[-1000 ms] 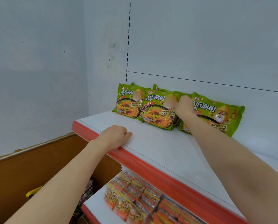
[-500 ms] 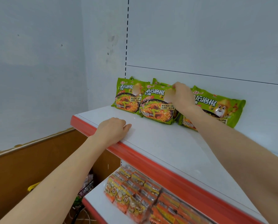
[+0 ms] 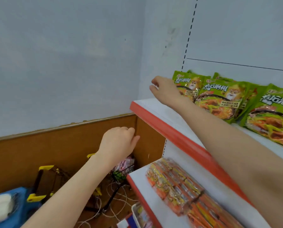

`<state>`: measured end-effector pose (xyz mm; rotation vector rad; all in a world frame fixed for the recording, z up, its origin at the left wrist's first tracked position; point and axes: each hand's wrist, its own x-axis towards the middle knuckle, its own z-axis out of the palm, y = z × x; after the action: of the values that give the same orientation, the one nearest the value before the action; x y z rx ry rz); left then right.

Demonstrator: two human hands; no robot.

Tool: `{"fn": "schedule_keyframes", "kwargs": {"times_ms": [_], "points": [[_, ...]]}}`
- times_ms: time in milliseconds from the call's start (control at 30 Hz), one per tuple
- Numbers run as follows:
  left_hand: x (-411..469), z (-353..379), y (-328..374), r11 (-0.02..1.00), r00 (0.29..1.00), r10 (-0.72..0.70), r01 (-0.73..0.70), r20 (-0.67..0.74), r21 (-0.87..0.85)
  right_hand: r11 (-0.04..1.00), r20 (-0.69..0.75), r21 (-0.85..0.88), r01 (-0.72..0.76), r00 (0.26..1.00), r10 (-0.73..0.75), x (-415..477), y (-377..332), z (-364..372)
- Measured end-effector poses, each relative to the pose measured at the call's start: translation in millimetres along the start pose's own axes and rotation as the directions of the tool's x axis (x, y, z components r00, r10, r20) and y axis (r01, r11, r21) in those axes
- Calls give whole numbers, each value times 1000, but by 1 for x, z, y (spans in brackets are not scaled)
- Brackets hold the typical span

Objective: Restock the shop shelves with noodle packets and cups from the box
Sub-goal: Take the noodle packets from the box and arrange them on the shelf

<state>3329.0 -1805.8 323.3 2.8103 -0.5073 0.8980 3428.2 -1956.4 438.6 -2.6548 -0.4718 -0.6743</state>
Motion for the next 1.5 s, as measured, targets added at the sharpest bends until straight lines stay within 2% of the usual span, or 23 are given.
{"fn": "schedule_keyframes", "kwargs": {"times_ms": [233, 400, 567, 767, 867, 1000, 1167, 1333, 1500], "points": [[-116, -4, -57, 964, 948, -252, 229, 195, 131, 980, 185, 177, 93, 975, -126, -46, -100, 93], [-217, 14, -75, 897, 829, -442, 421, 342, 137, 965, 359, 256, 51, 922, -144, -125, -129, 168], [-314, 52, -74, 795, 590, -571, 572, 571, 204, 961, 579, 251, -120, 814, -49, -216, -120, 254], [-397, 107, -56, 725, 299, -569, 622, 766, 296, 959, 784, 108, -264, 615, 81, -320, -75, 341], [-432, 149, -47, 674, 202, -560, 675, 803, 300, 954, 851, 32, -297, 509, 130, -371, -45, 383], [-470, 225, -36, 631, 145, -556, 715, 819, 301, 949, 898, -70, -307, 395, 194, -443, 1, 441], [-516, 334, -33, 600, 131, -542, 751, 830, 273, 923, 913, -179, -342, 291, 285, -524, 53, 524], [-561, 432, -36, 580, 121, -548, 768, 828, 272, 864, 880, -288, -414, 242, 409, -582, 91, 599], [-588, 505, -42, 558, 101, -592, 767, 800, 316, 817, 854, -336, -469, 213, 474, -618, 116, 655]]}}
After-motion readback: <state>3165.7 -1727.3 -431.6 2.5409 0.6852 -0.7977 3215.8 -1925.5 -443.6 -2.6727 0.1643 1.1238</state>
